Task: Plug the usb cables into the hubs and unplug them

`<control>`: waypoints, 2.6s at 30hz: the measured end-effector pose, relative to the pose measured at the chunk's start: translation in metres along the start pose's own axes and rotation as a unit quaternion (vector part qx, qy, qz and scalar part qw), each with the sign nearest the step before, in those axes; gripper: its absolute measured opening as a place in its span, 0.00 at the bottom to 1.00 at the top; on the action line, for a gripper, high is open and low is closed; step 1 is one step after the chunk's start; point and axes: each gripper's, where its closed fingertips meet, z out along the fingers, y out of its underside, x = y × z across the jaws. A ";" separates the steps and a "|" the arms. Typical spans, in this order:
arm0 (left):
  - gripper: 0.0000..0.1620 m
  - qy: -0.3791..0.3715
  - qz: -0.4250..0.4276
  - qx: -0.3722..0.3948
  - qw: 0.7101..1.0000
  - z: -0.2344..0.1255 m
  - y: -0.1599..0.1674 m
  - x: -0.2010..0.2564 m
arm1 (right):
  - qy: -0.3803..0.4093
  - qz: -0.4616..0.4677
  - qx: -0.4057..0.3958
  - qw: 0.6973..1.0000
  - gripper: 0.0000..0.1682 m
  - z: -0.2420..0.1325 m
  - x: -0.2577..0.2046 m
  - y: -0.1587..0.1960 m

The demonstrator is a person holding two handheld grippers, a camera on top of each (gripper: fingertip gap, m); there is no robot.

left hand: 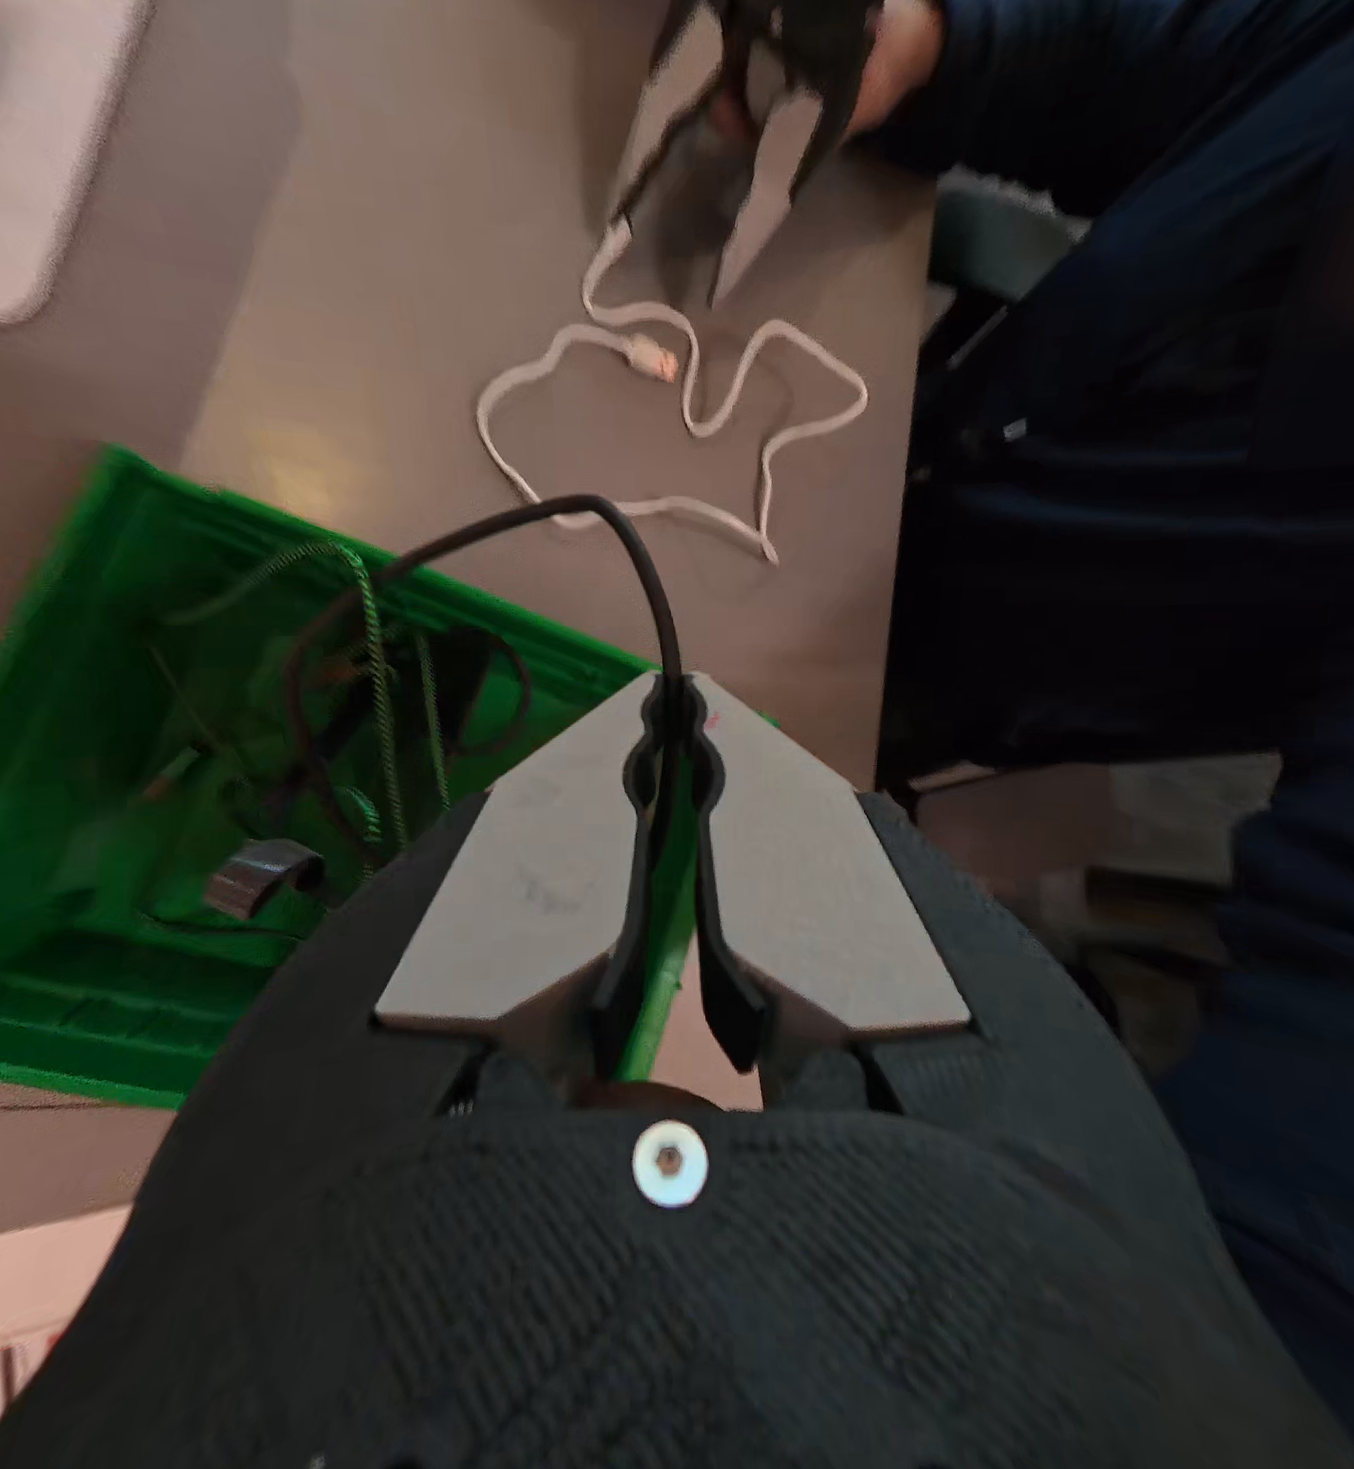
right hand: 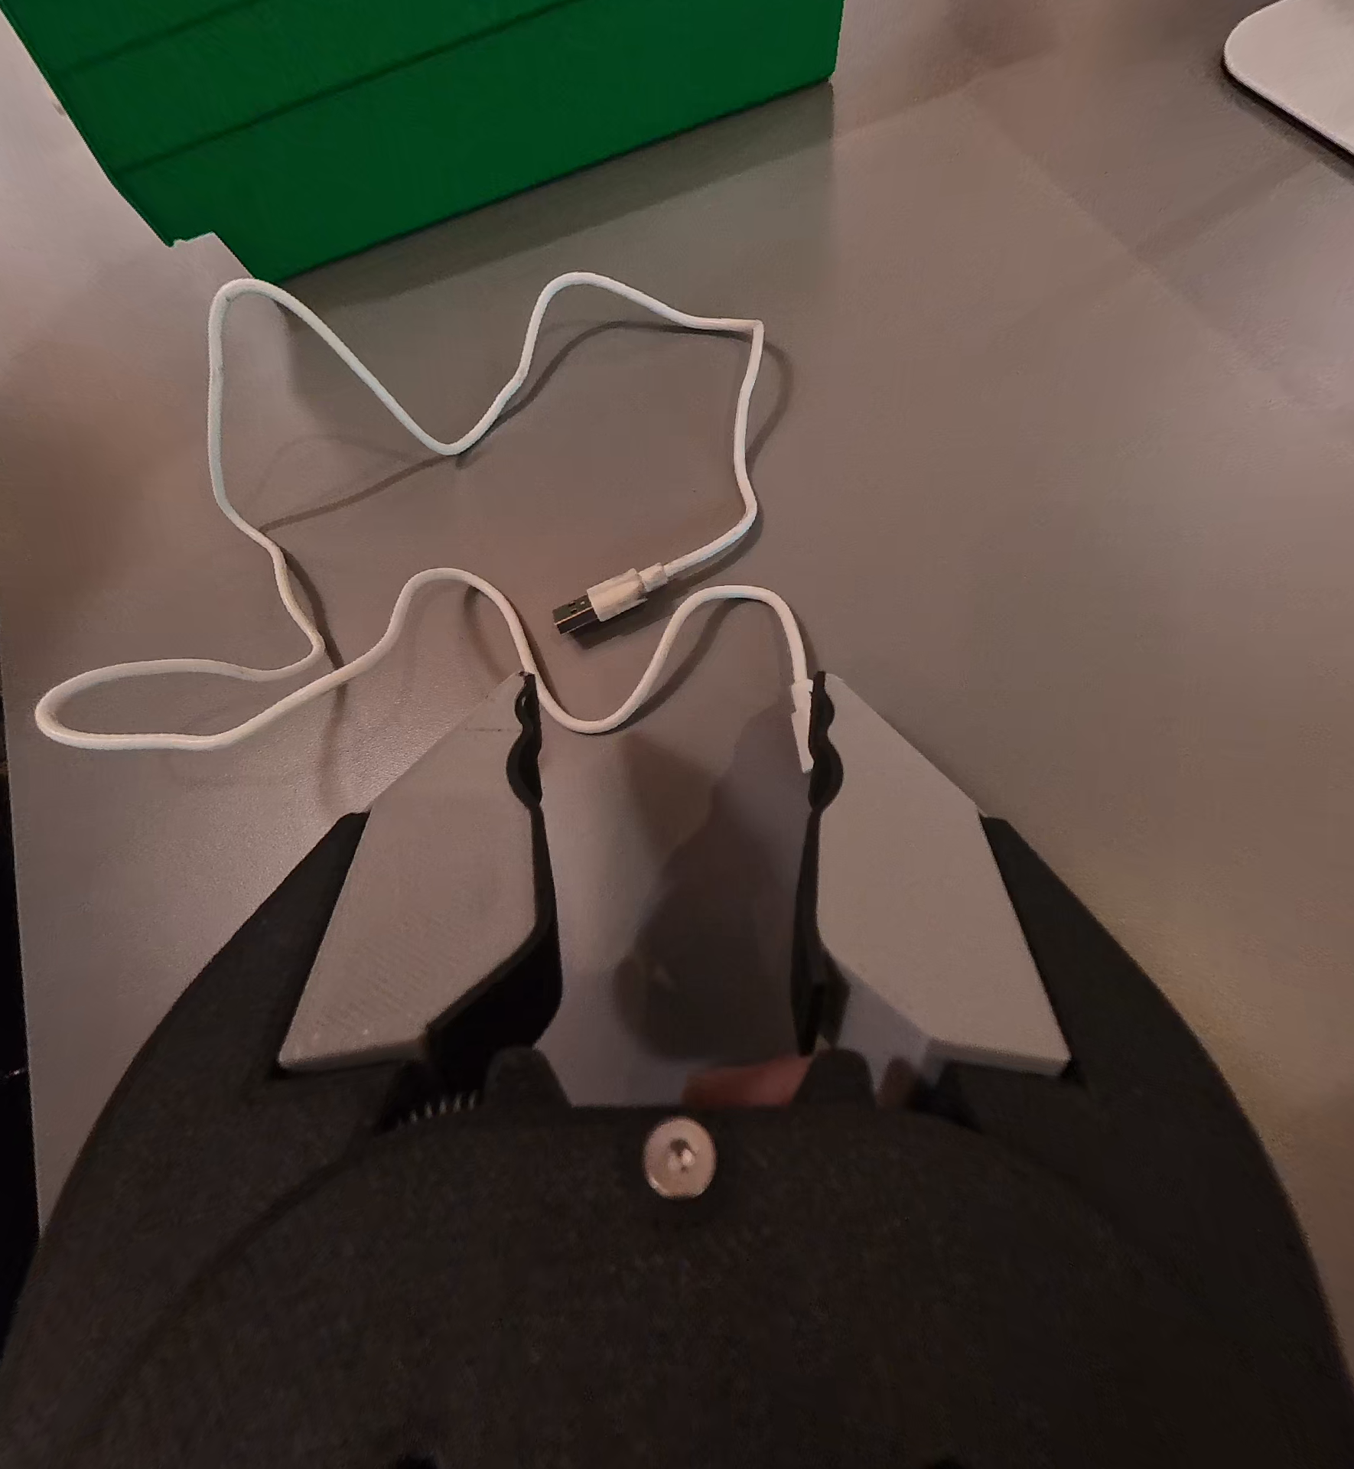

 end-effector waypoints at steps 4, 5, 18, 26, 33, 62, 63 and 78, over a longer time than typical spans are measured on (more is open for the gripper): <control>0.00 -0.047 0.044 0.120 0.991 -0.028 -0.034 -0.011 | -0.002 -0.003 -0.001 1.000 0.39 0.000 -0.002 0.000; 0.00 -0.067 0.055 0.152 0.985 -0.036 -0.042 -0.015 | -0.002 -0.003 -0.001 1.000 0.39 0.000 -0.002 0.000; 0.00 -0.293 0.103 0.417 0.854 -0.141 -0.130 -0.032 | -0.003 -0.004 -0.006 1.000 0.40 0.002 -0.003 0.002; 0.00 -0.633 -0.029 0.349 0.691 -0.214 -0.111 -0.097 | -0.002 -0.003 -0.008 1.000 0.40 0.003 -0.003 0.003; 0.00 -0.656 -0.058 0.151 0.737 -0.184 -0.102 -0.124 | -0.002 -0.005 -0.006 1.000 0.40 0.002 -0.003 0.002; 0.00 -0.706 0.128 0.072 0.693 -0.161 -0.229 -0.043 | -0.008 0.001 0.023 1.000 0.40 -0.007 -0.004 -0.010; 0.00 -0.690 0.135 0.090 0.705 -0.148 -0.236 -0.036 | -0.011 0.005 0.032 0.999 0.41 -0.009 -0.004 -0.013; 0.00 -0.455 0.169 0.263 0.834 0.091 -0.247 0.036 | 0.025 0.018 0.177 0.984 0.45 -0.059 0.020 -0.060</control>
